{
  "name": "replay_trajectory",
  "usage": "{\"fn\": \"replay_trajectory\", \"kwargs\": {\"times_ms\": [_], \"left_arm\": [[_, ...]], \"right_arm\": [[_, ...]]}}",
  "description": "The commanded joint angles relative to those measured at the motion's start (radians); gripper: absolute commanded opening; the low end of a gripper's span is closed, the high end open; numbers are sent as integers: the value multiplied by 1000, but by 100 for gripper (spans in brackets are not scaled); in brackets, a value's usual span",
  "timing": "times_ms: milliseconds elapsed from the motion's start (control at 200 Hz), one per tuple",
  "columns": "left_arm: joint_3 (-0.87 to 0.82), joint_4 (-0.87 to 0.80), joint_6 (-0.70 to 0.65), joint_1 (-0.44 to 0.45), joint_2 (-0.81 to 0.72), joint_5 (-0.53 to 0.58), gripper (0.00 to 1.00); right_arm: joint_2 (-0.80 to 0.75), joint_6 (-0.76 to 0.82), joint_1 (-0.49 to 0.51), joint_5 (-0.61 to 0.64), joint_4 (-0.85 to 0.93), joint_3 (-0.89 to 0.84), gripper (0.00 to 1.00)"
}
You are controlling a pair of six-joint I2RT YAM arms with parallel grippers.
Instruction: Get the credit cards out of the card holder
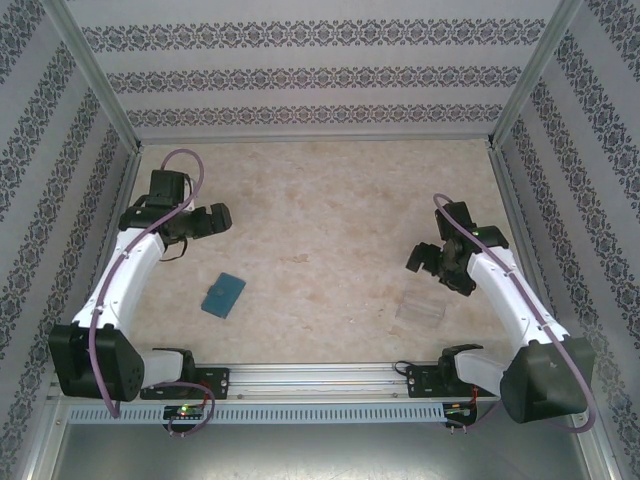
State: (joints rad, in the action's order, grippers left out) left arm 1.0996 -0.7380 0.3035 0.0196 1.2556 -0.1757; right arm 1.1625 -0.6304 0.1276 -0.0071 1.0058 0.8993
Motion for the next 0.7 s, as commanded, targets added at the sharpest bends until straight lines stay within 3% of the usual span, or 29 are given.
{"fn": "replay_trajectory", "kwargs": {"times_ms": [0,170,365,410,505,699], "left_arm": [[-44,-22,-48,9,-40,40,100],[-76,-3,-47,9,-27,35,100],[-81,-8,-69,9,-35,58,100],[-80,-9,-69,9,-38,57,100],[-84,-6,-71,9,-42,56,100],[-87,-6,-75,9,-45,54,100]], "right_arm": [[-23,-72,6,28,48,-37,96],[-62,-114,6,84,73,-71,86],[-108,-234,4,47,64,-126,68],[-124,-301,4,34,62,-137,65],[-156,-497,4,39,94,-157,47],[-239,-793,4,16,85,-220,33]]}}
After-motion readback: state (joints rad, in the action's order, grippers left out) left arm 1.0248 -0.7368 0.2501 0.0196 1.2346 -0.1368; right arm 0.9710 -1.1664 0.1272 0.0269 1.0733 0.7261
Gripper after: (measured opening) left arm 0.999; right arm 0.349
